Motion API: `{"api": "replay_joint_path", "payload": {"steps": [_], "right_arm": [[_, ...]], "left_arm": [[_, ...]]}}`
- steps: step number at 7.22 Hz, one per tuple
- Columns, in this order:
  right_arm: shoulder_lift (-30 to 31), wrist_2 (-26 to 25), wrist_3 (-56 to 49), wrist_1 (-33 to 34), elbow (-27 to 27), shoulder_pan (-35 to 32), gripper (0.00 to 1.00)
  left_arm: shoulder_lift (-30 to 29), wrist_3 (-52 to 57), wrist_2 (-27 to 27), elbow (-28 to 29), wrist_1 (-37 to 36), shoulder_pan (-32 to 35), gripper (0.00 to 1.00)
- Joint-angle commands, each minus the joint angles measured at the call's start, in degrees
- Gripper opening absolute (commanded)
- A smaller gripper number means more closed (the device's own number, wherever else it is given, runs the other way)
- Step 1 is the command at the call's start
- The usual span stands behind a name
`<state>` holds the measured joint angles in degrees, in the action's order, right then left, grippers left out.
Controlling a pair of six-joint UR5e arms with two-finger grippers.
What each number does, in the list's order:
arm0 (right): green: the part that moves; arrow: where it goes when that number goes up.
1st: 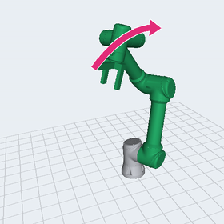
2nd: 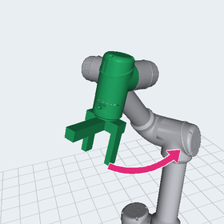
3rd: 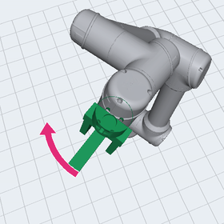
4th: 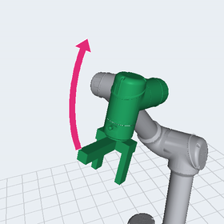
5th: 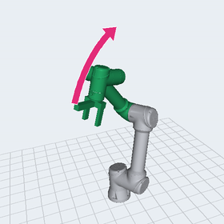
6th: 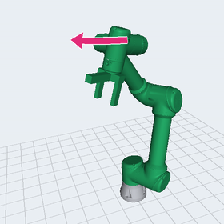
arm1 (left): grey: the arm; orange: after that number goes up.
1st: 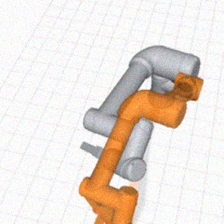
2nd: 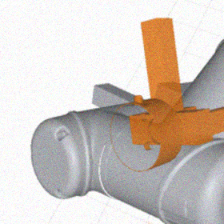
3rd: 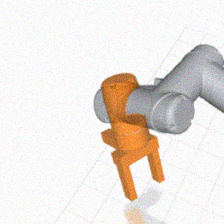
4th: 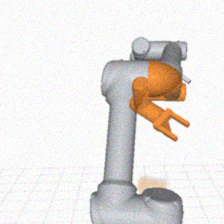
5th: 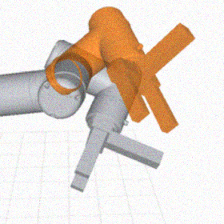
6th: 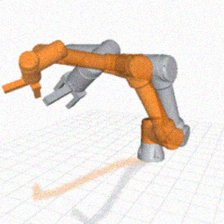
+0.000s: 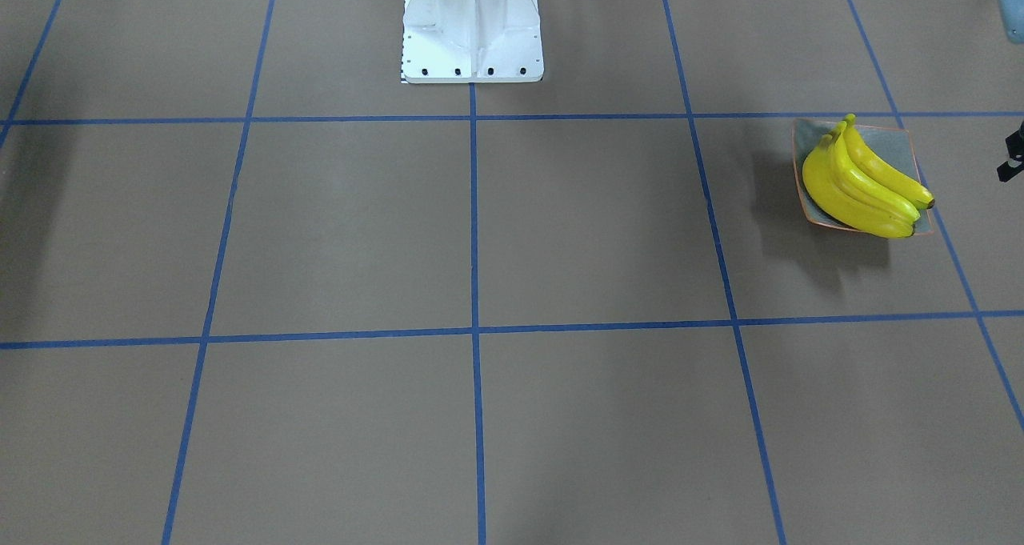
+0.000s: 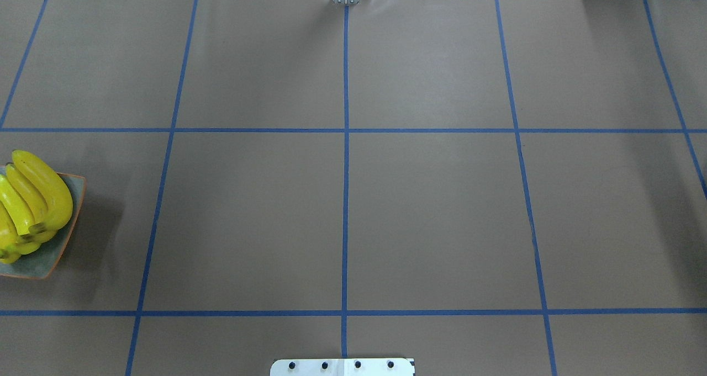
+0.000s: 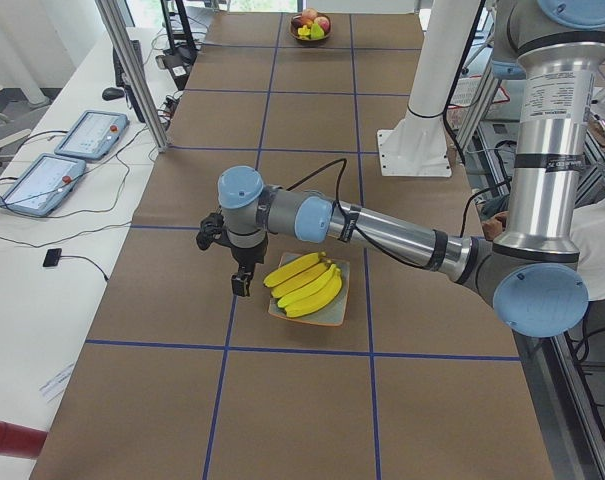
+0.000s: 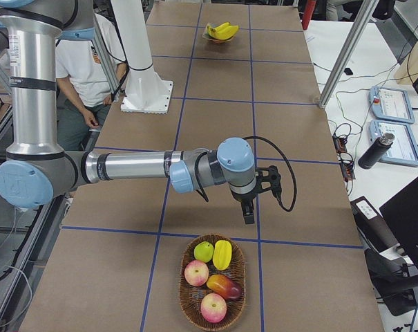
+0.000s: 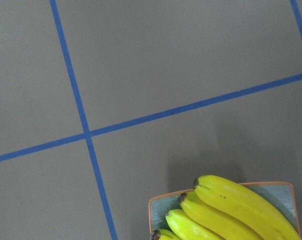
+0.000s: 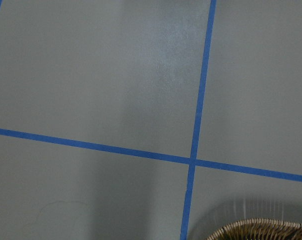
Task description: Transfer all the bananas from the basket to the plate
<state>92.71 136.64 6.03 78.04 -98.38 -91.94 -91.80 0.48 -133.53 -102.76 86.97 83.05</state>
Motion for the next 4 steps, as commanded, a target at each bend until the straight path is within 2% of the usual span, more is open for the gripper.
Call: {"api": "replay_joint_path", "payload": {"steps": [1, 2, 4], "right_arm": [[-0.68, 0.03, -1.88, 2.11, -0.15, -0.61, 1.00], [-0.68, 0.03, -2.85, 2.46, -0.58, 0.08, 1.00], [-3.30, -1.28, -2.95, 9.38, -0.68, 3.41, 1.00]], "left_arm": [[-0.13, -0.74, -1.29, 2.12, 0.48, 1.06, 1.00], [-0.39, -0.83, -1.29, 2.56, -0.13, 1.15, 1.00], [-0.40, -2.14, -1.29, 2.92, -0.31, 1.50, 1.00]]}}
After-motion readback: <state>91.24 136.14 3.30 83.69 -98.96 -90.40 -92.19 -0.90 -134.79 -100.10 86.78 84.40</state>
